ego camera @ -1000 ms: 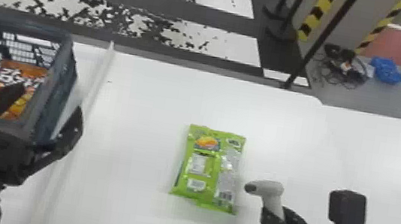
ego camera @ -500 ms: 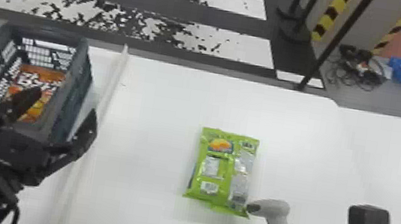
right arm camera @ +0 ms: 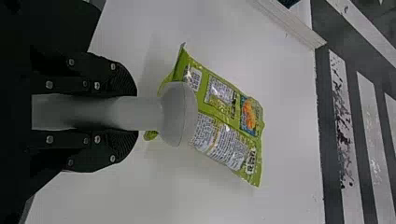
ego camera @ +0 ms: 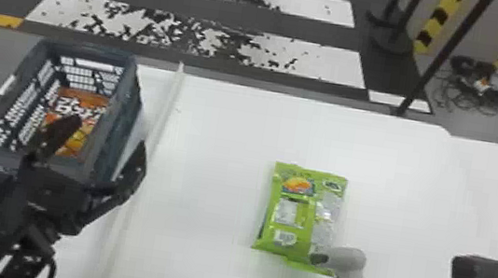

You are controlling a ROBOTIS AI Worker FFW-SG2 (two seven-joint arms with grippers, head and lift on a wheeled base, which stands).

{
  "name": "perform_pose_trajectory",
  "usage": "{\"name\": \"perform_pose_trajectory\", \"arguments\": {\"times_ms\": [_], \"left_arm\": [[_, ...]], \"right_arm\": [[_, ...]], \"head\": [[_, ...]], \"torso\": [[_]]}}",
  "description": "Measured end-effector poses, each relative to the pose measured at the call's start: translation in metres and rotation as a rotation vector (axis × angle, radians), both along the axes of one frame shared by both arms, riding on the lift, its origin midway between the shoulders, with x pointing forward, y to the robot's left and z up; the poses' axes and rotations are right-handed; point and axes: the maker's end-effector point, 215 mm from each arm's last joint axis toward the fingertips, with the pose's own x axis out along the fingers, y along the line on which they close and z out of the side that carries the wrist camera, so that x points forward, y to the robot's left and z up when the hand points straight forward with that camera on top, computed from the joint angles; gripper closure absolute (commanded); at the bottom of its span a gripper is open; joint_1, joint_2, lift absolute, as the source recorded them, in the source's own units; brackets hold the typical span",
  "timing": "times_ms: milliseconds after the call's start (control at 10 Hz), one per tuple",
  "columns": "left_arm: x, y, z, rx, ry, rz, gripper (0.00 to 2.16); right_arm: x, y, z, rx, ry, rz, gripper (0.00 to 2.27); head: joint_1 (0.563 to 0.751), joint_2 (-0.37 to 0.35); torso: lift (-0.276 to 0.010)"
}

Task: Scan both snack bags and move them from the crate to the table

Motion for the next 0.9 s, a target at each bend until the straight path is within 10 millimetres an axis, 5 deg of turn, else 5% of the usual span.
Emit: {"name": "perform_pose_trajectory", "arguments": {"times_ms": [400, 900], "left_arm": [[-0.001, 0.000, 0.000, 0.000, 0.000, 0.000, 0.08], [-0.002, -0.001, 0.000, -0.004, 0.000, 0.003, 0.08]], "right_arm": [[0.010, 0.003, -0.021, -0.001, 0.021, -0.003, 2.25], [0.015, 0.003, -0.017, -0.006, 0.009, -0.003, 2.25]], "head": [[0.695, -0.044], [0.695, -0.045]], "torso": [[-0.088], [-0.088]]}}
